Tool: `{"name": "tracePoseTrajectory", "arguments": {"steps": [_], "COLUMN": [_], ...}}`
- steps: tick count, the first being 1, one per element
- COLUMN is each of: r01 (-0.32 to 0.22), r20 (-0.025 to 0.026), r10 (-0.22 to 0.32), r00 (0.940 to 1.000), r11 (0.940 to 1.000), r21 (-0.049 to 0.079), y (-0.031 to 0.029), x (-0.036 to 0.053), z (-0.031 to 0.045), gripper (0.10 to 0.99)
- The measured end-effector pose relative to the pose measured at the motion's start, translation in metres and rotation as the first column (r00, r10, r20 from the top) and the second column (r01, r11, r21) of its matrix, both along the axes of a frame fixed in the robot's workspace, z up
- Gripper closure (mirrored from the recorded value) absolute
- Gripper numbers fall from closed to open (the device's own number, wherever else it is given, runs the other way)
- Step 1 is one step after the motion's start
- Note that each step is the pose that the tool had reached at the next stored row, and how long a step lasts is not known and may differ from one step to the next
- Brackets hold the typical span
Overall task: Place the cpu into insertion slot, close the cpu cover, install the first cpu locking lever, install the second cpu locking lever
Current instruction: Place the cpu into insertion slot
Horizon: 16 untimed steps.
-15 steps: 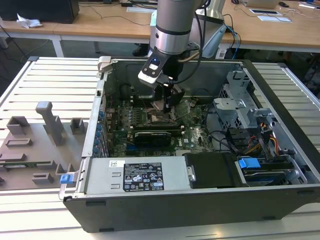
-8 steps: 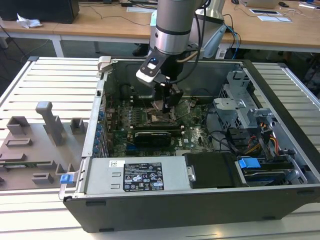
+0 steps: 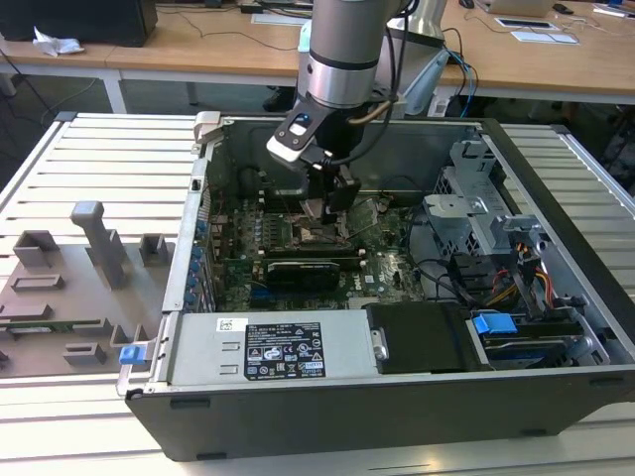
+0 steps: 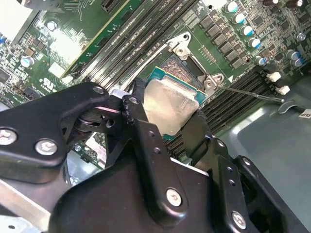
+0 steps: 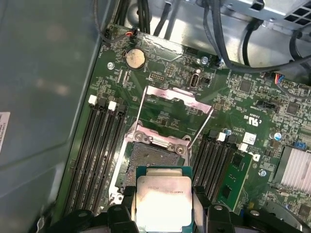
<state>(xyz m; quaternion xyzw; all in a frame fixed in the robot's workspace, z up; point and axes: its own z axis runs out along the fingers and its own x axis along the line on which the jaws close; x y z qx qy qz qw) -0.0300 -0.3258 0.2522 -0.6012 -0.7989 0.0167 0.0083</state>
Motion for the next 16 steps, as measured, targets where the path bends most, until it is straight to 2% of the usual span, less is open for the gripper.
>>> {"name": "tracePoseTrajectory", "arguments": {"steps": [8, 14, 16], "r01": [0.063, 0.105, 0.129], "r20": [0.0, 0.0001, 0.0001], "r10": [-0.063, -0.105, -0.129], "r00": [0.998, 0.9945, 0.9916], "r11": [0.998, 0.9945, 0.9916], "r21": [-0.001, -0.001, -0.002], "y": [0.0, 0.0, 0.0], "x": [0.0, 0.0, 0.0], "z": [0.0, 0.0, 0.0], "gripper": [0.541, 0.541, 0.541]}}
